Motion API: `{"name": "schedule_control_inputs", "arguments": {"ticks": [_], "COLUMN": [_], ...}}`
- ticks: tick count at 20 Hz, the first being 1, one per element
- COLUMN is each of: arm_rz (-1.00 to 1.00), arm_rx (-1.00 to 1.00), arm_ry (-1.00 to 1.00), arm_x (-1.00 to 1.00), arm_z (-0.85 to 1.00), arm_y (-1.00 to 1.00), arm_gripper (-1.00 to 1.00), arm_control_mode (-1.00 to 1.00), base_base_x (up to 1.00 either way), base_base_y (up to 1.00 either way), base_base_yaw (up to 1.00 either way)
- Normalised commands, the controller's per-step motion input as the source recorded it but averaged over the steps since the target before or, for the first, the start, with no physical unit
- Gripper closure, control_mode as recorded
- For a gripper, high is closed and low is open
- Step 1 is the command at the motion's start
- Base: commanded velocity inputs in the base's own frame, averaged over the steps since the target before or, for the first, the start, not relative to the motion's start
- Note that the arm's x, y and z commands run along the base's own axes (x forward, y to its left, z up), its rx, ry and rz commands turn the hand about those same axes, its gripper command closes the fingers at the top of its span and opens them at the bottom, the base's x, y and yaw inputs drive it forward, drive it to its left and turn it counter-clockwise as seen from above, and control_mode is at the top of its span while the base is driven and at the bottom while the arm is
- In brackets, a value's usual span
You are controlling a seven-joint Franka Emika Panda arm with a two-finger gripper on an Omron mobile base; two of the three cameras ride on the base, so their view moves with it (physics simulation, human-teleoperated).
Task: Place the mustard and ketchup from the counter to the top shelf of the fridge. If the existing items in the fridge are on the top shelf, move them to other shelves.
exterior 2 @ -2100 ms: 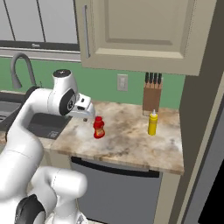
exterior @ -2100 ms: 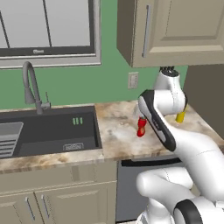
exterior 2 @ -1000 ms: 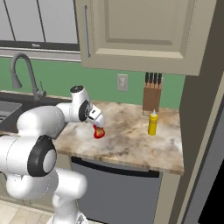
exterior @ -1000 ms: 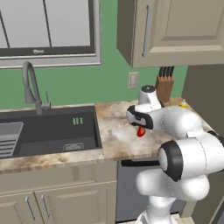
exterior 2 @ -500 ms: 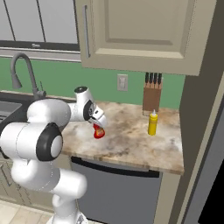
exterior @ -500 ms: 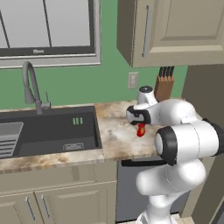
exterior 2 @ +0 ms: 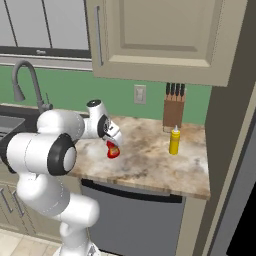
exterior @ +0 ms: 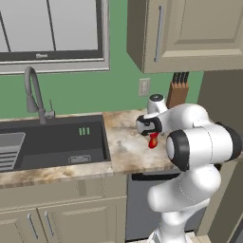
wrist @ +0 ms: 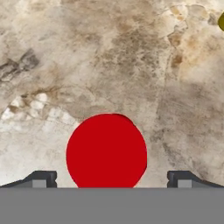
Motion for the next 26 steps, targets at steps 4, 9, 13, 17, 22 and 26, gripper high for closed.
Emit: {"name": "schedule_control_inputs", "arguments": {"ticks": [4, 9, 13, 17, 22, 26], "arm_rz": [0.0, 0.0, 0.0, 0.0, 0.0, 0.0], "arm_rx": [0.0, -0.01, -0.01, 0.0, 0.03, 0.0], "arm_ry": [0.0, 0.0, -0.01, 0.0, -0.14, -0.29], "arm_x": [0.12, 0.06, 0.04, -0.05, -0.66, -1.0], "arm_z": [-0.02, -0.1, -0.09, 0.0, 0.59, 1.0], "arm_y": [0.0, 0.0, 0.0, 0.0, 0.0, 0.02], "arm_gripper": [-1.0, 1.0, 1.0, 1.0, 1.0, 1.0], "arm_control_mode": [-1.0, -1.0, -1.0, -1.0, -1.0, -1.0], "base_base_x": [0.0, 0.0, 0.0, 0.0, 0.0, 0.0], "base_base_y": [0.0, 0.0, 0.0, 0.0, 0.0, 0.0], "base_base_yaw": [0.0, 0.0, 0.0, 0.0, 0.0, 0.0]}}
